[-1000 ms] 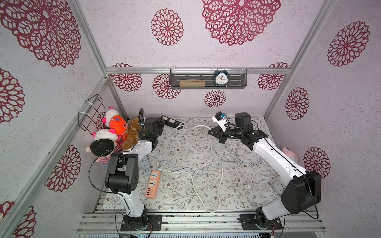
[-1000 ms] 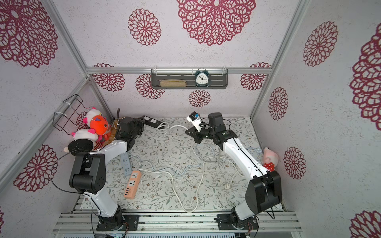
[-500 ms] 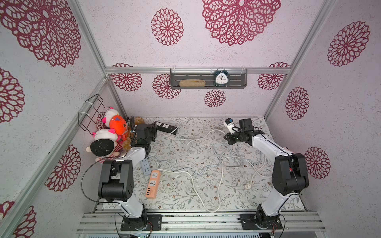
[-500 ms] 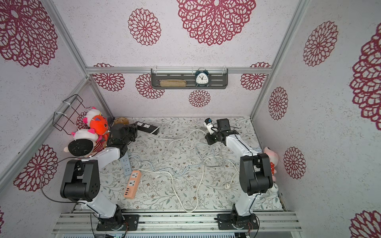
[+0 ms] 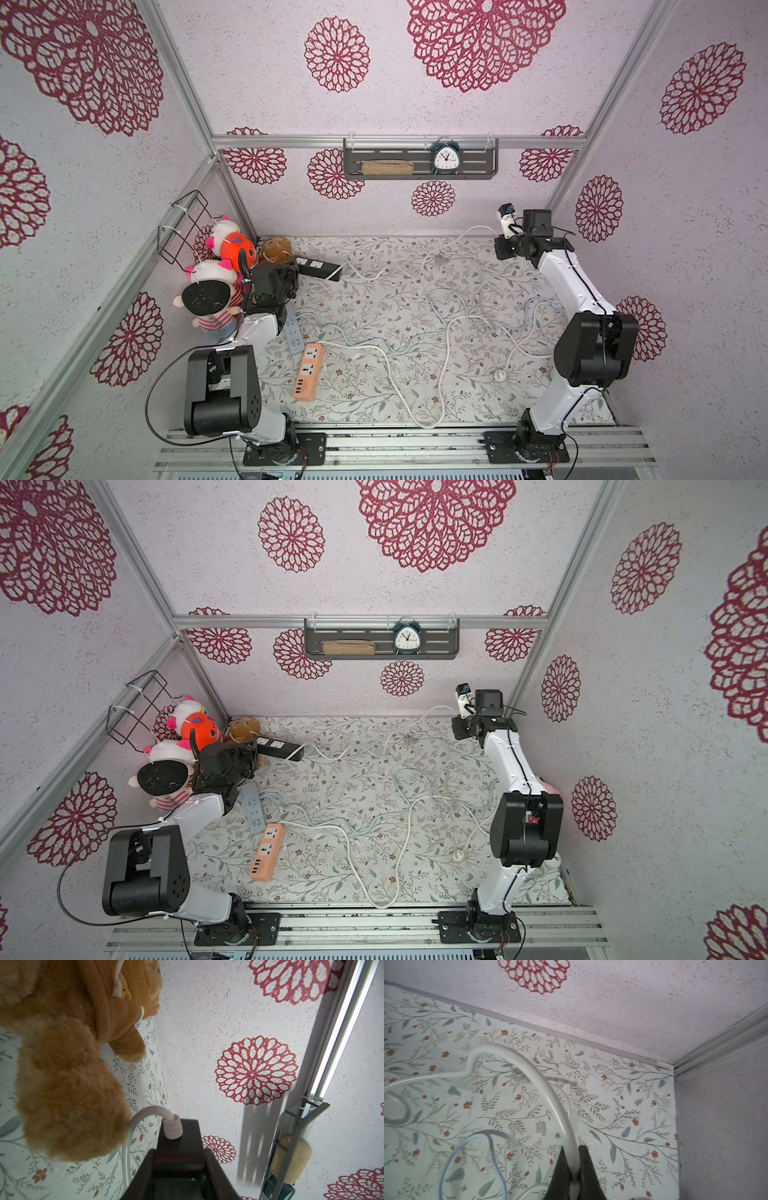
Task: Unwrap the cord wrapped around the power strip
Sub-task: Unwrap the power cord from the power strip.
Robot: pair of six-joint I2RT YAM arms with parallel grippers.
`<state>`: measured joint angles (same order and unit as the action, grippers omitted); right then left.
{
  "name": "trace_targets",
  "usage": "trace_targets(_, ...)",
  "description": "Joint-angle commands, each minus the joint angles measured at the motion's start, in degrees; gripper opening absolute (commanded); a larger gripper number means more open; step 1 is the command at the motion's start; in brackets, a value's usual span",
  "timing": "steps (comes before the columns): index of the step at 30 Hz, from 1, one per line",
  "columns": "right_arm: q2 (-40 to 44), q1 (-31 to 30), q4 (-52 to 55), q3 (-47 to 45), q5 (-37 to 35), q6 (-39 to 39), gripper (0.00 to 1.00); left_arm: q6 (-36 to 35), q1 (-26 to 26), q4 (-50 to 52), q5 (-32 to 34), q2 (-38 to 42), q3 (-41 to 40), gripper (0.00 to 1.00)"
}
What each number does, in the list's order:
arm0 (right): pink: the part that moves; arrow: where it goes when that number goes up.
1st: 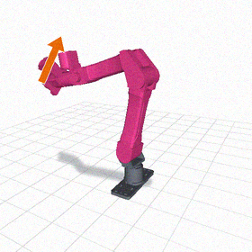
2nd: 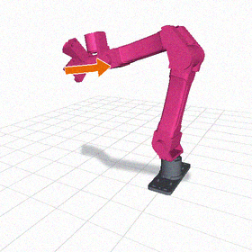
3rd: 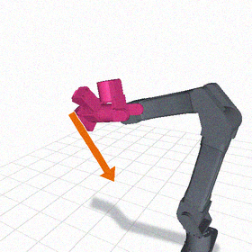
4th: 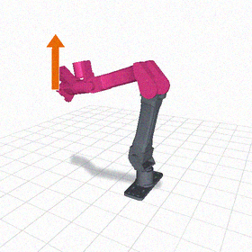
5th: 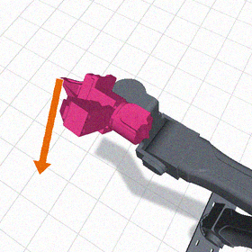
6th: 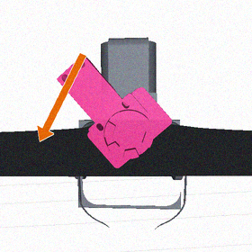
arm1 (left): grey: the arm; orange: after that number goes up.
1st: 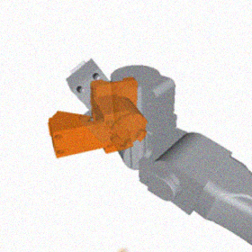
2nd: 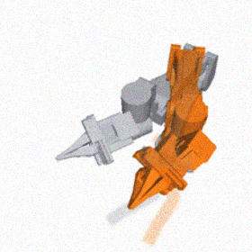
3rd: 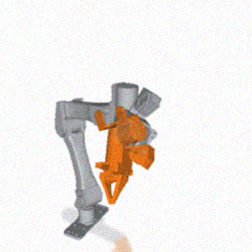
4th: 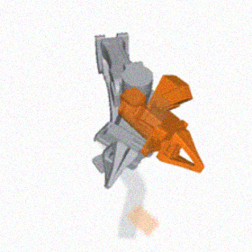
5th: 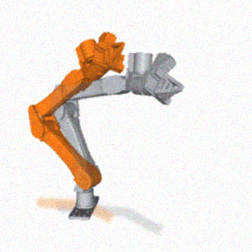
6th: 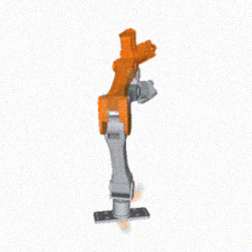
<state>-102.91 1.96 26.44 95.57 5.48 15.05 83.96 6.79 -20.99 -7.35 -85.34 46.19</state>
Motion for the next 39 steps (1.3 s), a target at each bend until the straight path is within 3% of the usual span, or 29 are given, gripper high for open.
trace_targets(1,-2.5,4.9,2.3,3.3,-4.3,-0.4,0.00,-1.4,1.7,1.0,-1.5,3.2,0.8,0.00)
trace_targets(11,-7.9,12.1,4.8,7.9,-4.0,-1.8,0.00,0.7,4.0,-0.7,-4.3,3.0,-0.4,0.00)
trace_targets(16,-10.4,11.6,4.0,5.7,3.3,-3.2,0.00,1.7,0.7,-2.2,-3.4,0.9,1.3,0.00)
trace_targets(17,-10.6,11.5,4.2,5.5,4.8,-3.2,0.04,1.8,0.2,-2.3,-3.1,0.7,1.7,0.00)
trace_targets(21,-12.3,10.7,7.4,6.9,9.0,-2.2,0.37,1.7,-2.0,-2.2,-2.7,-0.3,3.4,0.00)
trace_targets(27,-9.2,8.9,12.2,6.4,15.2,-0.6,0.55,1.1,-4.2,-2.2,-2.8,-1.8,5.4,0.00)
trace_targets(29,-7.4,7.6,12.8,5.8,15.3,0.4,0.56,0.1,-4.4,-2.1,-4.3,-2.6,6.2,0.00)
trace_targets(32,-7.1,2.7,14.0,7.6,9.8,3.4,0.56,-2.2,-4.8,-1.6,-8.3,-4.7,8.3,0.00)
trace_targets(39,-18.2,-8.5,12.6,15.1,4.3,9.5,0.48,-5.2,-5.6,0.3,-12.1,-5.4,9.9,0.00)
